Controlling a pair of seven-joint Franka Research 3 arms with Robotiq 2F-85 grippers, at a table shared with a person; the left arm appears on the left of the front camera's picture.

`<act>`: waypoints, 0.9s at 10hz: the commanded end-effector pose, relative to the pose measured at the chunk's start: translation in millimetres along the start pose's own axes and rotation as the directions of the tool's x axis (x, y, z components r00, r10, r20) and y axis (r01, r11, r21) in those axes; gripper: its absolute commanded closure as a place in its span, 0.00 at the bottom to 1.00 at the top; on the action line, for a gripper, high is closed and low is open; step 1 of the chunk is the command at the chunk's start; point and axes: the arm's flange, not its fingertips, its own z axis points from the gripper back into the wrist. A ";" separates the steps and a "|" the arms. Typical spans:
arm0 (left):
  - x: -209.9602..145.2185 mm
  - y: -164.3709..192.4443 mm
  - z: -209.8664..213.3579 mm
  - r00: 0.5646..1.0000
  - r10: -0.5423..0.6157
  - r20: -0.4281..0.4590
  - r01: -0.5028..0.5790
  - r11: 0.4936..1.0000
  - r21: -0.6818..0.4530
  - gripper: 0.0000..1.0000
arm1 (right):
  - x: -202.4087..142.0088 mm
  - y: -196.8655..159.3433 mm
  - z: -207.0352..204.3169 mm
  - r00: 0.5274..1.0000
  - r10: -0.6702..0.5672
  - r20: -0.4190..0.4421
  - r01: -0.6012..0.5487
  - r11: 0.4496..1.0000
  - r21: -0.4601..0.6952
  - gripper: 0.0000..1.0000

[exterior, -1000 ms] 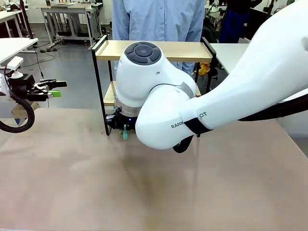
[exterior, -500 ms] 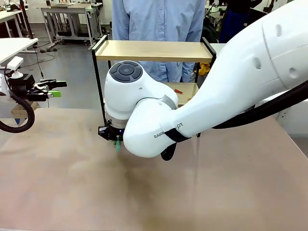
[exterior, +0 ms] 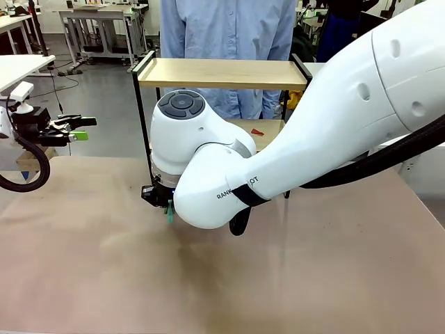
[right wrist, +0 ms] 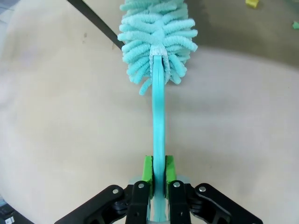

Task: Clean the shelf.
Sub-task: Clean the specific section of the Shelf indicated by the human with the Duster.

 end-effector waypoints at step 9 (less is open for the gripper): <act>3.7 -1.3 0.3 1.000 0.000 0.001 0.000 1.000 0.001 0.00 | -25.3 -179.1 47.9 0.974 -0.222 -0.040 0.219 0.973 -0.068 0.87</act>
